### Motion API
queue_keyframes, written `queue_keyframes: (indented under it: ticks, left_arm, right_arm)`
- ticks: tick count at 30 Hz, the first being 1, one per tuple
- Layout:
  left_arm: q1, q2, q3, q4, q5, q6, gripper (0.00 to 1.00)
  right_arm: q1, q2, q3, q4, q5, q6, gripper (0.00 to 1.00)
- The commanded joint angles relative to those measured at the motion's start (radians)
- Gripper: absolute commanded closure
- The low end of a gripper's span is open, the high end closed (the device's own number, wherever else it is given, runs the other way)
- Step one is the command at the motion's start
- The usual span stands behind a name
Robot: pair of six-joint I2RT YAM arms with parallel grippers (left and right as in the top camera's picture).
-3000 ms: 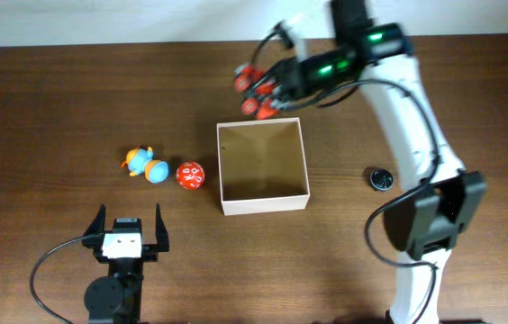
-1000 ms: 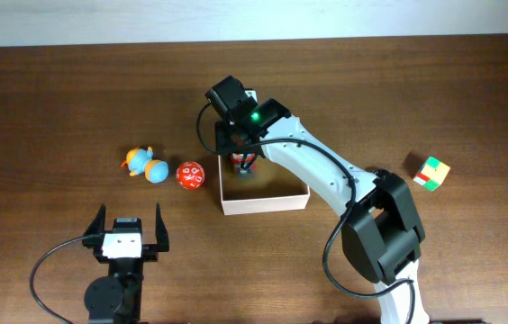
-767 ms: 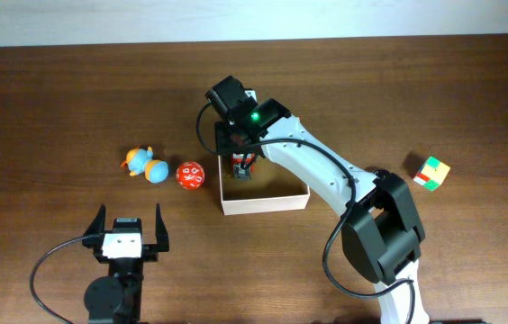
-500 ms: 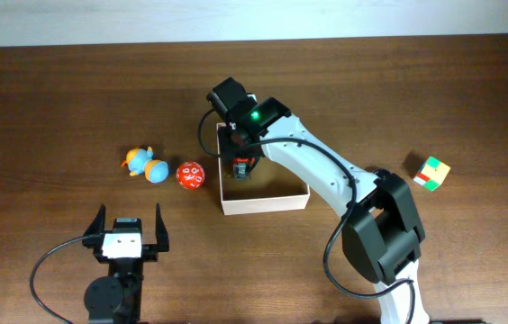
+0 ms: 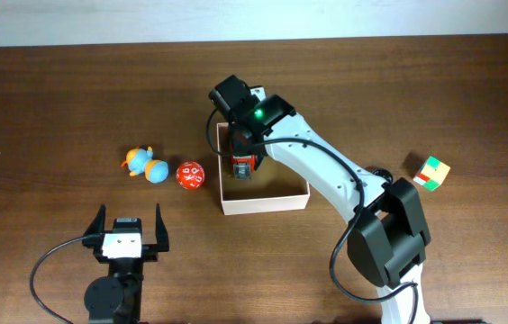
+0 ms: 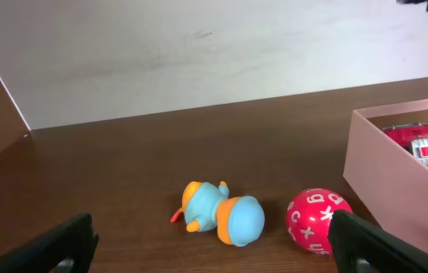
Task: Pack container
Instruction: 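Lower the fire truck into the box with the right gripper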
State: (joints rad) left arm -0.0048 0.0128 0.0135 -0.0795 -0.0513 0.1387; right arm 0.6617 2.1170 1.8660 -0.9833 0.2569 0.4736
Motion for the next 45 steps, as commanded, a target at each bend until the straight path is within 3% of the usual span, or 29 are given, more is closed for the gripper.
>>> queue_keyframes:
  ticks: [1,22,26,30,45]
  left_arm:
    - [-0.004,-0.008,-0.005,-0.001,0.011,0.013,0.01]
    - [-0.004,-0.008,-0.005,-0.001,0.011,0.013,0.01]
    - [-0.004,-0.008,-0.005,-0.001,0.011,0.013,0.01]
    - [-0.004,-0.008,-0.005,-0.001,0.011,0.013,0.01]
    - [-0.004,-0.008,-0.005,-0.001,0.011,0.013,0.01]
  right_arm:
    - [-0.003,-0.029,-0.061,0.055,0.034,-0.004,0.57]
    - [-0.003,-0.029,-0.225,0.275,0.024,-0.068,0.57]
    - [-0.003,-0.029,-0.239,0.275,0.024,-0.071,0.56]
    - [-0.002,-0.029,-0.239,0.278,0.009,-0.074,0.46]
    - [-0.001,-0.029,-0.238,0.262,-0.071,-0.084,0.47]
